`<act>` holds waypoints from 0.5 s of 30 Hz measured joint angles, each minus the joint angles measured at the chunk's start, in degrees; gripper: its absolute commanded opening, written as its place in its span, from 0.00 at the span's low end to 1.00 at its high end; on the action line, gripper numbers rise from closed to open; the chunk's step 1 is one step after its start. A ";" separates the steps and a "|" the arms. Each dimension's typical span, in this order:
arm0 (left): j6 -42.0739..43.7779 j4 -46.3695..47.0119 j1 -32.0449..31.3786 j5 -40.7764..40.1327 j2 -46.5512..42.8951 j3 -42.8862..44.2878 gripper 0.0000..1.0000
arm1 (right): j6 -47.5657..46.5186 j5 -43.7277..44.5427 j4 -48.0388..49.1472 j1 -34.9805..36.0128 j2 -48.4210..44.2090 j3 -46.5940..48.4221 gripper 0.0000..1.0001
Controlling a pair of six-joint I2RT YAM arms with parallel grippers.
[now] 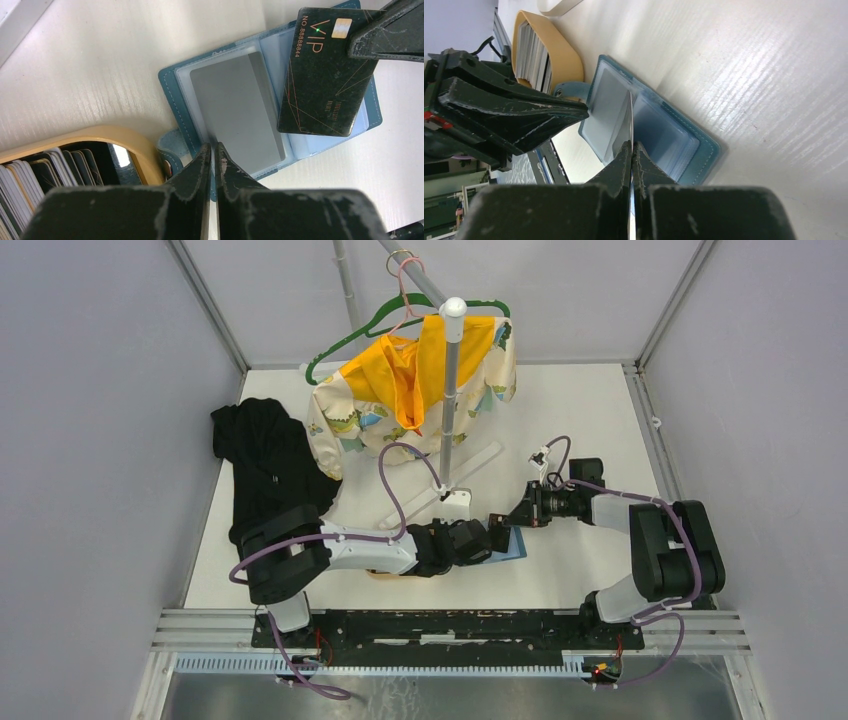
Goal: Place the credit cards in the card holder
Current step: Insert the credit card into the storage box.
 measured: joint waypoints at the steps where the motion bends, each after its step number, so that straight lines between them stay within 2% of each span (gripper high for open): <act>1: 0.00 0.00 0.00 0.00 0.02 0.00 0.11 | 0.09 0.55 0.00 0.00 0.04 -0.09 0.00; 15: 0.00 0.39 0.00 0.02 0.55 0.00 0.09 | 0.28 2.36 0.44 2.38 1.29 -0.44 0.00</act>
